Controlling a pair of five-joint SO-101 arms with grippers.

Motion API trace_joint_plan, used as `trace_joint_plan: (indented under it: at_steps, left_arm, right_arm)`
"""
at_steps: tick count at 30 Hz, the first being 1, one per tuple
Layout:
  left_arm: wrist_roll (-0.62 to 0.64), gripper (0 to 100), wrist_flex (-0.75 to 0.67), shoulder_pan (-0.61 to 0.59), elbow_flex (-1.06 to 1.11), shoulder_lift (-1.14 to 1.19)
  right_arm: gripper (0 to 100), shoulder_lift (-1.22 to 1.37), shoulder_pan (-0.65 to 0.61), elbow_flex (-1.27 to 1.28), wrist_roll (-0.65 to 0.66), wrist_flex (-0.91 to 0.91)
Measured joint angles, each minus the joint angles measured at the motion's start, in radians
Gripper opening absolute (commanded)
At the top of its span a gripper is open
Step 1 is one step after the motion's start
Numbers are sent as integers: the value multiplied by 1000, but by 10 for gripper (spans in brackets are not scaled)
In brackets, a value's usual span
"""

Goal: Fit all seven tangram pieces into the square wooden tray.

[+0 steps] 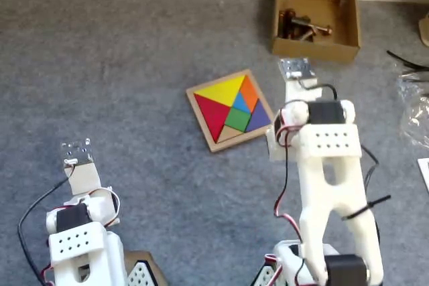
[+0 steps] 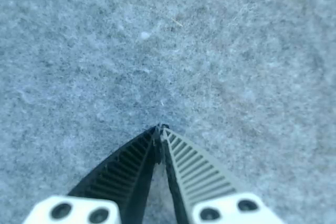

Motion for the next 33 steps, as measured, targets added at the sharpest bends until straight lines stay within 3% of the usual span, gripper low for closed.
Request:
trace_joint_plan:
  at_steps: [9, 14, 25, 33]
  left_arm:
    - [0, 5, 0, 0, 0, 0]
    - [0, 5, 0, 0, 0, 0]
    - [0, 5, 0, 0, 0, 0]
    - [0, 5, 0, 0, 0, 0]
  right_arm:
    - [105, -155, 0, 206, 0, -87]
    - [0, -235, 0, 307, -21, -130]
    - [5, -348, 0, 428, -74, -184]
    - [6, -466, 0, 617, -74, -345]
